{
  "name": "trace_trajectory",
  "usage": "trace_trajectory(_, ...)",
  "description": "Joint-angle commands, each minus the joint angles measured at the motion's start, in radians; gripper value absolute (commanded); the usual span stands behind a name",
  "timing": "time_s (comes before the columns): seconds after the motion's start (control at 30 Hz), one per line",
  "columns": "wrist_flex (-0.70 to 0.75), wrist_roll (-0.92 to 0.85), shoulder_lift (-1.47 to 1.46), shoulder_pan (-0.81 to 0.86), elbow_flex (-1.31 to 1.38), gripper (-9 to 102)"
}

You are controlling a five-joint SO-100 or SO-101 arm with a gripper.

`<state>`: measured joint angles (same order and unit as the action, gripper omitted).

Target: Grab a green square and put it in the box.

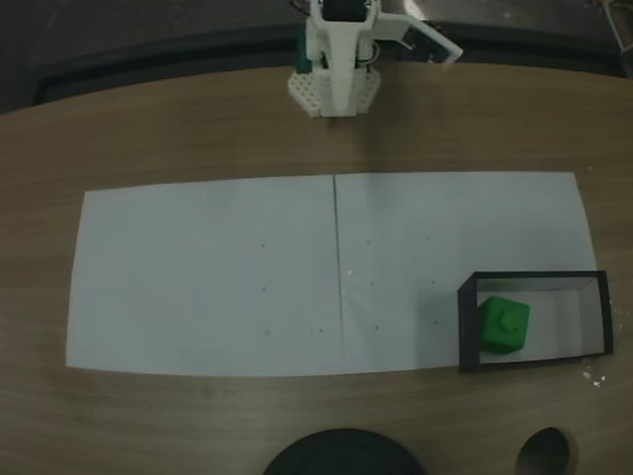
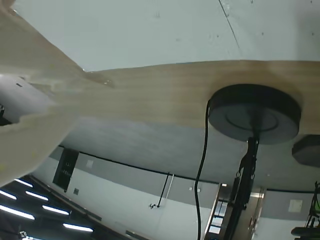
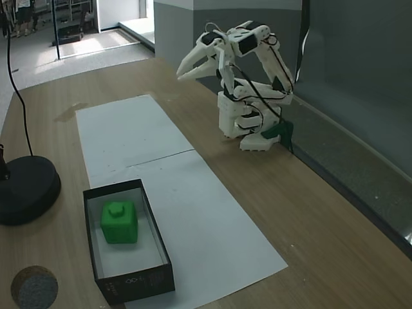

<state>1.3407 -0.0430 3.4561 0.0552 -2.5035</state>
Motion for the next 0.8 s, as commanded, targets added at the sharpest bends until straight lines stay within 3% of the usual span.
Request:
trace_trajectory(0.0, -0.089, 0.005, 0.018, 0.002, -0.081, 0)
trace_trajectory(0.37, -0.333, 0.003, 0.020, 0.003, -0.580, 0)
trace_trajectory(0.5, -0.350, 0.005, 0.018, -0.008, -0.580, 0)
trace_trajectory(0.6, -0.305, 0.005, 0.018, -0.011, -0.566, 0)
trace_trajectory(0.77, -0.061, 0.005, 0.018, -0.011, -0.502, 0)
